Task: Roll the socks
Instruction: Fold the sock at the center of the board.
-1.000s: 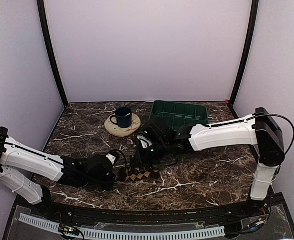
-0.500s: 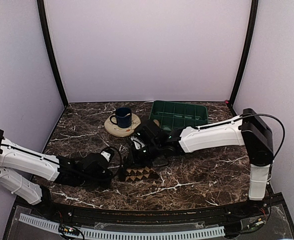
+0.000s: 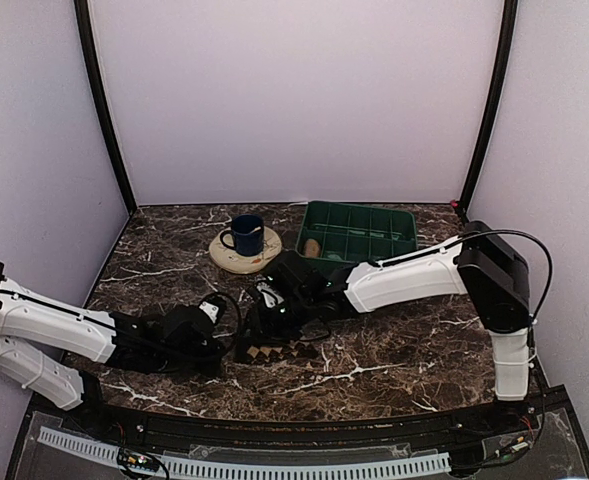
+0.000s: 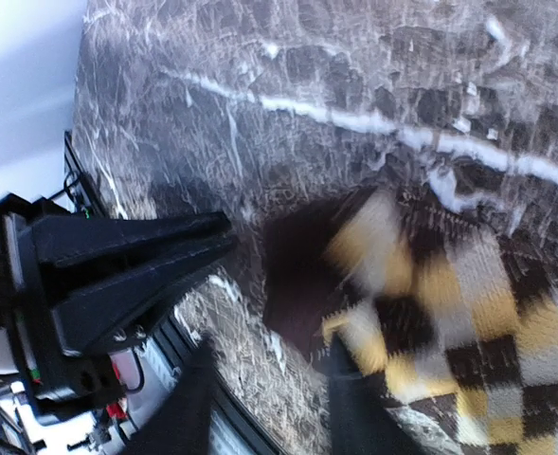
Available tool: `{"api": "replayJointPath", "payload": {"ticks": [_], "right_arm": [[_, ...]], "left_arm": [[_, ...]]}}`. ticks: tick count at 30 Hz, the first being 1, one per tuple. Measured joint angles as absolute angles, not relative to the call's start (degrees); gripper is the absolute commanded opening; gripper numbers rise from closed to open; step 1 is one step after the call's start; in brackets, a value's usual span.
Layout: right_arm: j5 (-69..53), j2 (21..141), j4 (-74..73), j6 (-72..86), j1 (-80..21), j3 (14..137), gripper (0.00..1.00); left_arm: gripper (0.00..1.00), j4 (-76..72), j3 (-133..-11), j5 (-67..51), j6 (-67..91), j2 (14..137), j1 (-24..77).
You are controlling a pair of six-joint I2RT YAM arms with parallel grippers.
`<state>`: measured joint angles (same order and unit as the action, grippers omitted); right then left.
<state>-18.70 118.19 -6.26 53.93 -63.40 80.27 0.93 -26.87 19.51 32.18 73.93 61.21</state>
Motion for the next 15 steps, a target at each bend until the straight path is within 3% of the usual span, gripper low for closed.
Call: {"api": "replayJointPath", "payload": {"ticks": [15], "right_arm": [[-15.44,112.9,-9.52,47.03,-63.42,79.33,1.0]], "left_arm": [[0.17,8.82,-29.98,23.73,32.18,66.61,60.88]]}}
